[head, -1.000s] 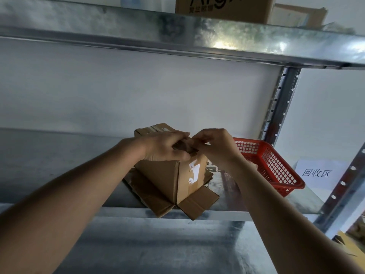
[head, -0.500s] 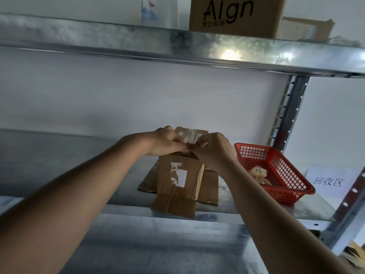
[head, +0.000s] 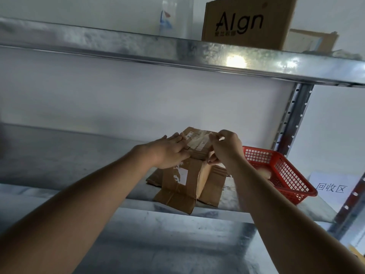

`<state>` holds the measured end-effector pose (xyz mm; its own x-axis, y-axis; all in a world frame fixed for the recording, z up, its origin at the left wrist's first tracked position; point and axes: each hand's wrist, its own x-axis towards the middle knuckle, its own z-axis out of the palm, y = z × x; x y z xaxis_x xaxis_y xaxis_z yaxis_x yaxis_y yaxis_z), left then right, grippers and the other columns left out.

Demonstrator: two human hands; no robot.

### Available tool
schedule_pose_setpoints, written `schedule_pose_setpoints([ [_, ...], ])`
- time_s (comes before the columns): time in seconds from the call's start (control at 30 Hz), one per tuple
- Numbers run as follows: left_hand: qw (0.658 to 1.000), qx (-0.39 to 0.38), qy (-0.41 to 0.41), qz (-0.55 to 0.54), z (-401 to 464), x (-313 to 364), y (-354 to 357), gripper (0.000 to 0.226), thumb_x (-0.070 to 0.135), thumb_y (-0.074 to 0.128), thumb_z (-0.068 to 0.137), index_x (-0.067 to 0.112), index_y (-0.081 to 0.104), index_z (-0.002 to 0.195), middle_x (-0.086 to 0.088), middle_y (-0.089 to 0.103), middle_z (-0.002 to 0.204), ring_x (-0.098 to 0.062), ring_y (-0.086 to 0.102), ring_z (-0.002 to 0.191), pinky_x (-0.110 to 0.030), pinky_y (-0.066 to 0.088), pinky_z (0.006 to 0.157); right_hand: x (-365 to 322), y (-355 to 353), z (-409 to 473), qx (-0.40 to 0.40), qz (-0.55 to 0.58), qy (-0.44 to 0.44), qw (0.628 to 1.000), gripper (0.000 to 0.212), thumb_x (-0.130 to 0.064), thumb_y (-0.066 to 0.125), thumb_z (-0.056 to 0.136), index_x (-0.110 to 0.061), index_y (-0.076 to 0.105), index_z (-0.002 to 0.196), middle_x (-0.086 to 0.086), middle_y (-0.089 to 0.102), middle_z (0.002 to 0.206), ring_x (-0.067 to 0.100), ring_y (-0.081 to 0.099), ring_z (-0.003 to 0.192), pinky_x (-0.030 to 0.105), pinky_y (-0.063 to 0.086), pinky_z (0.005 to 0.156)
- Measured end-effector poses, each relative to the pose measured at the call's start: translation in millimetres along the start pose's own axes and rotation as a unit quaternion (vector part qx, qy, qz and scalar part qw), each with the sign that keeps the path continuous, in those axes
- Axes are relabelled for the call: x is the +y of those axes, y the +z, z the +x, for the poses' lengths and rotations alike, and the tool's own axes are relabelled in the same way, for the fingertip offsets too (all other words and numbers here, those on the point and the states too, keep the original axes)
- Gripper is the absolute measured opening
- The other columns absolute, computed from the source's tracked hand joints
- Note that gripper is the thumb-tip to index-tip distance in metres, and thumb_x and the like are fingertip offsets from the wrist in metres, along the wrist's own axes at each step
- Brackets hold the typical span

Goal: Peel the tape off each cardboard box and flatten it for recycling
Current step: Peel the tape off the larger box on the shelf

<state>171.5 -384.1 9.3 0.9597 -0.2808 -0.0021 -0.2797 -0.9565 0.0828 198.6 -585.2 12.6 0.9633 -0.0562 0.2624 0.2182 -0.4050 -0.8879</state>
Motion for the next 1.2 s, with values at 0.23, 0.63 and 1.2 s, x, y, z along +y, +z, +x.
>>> schedule_pose_setpoints([
  [0.23,0.998,0.049,-0.039,-0.012,-2,32,-3,0.110,0.097,0.003,0.078,0.027,0.045,0.151,-0.011,0.043,0.159,-0.030,0.043,0.143,-0.054,0.024,0.123,9,-4,-5,-0.050,0.133,-0.032,0.989,0.006,-0.016,0.073,0.097,-0.018,0.073,0.103,0.004,0.079,0.080,0.022,0.077,0.066,0.038,0.064,0.057],
  [0.63,0.989,-0.083,0.000,-0.121,-13,-9,-26,0.107,0.092,0.055,0.074,0.046,0.016,0.163,0.025,0.010,0.170,-0.012,0.019,0.155,-0.040,0.020,0.125,28,-11,7,-0.245,0.411,-0.052,0.876,0.019,0.000,0.078,0.081,-0.002,0.082,0.100,0.020,0.075,0.117,0.030,0.072,0.115,0.034,0.058,0.095],
  [1.2,0.983,-0.103,0.013,-0.152,-11,-5,-31,0.088,0.056,0.057,0.078,0.038,0.032,0.160,0.011,0.035,0.160,-0.012,0.040,0.133,-0.035,0.037,0.108,-18,8,4,-0.087,-0.253,-0.259,0.928,0.022,-0.012,0.085,0.085,-0.023,0.081,0.104,-0.008,0.079,0.093,0.006,0.074,0.086,0.033,0.064,0.078],
])
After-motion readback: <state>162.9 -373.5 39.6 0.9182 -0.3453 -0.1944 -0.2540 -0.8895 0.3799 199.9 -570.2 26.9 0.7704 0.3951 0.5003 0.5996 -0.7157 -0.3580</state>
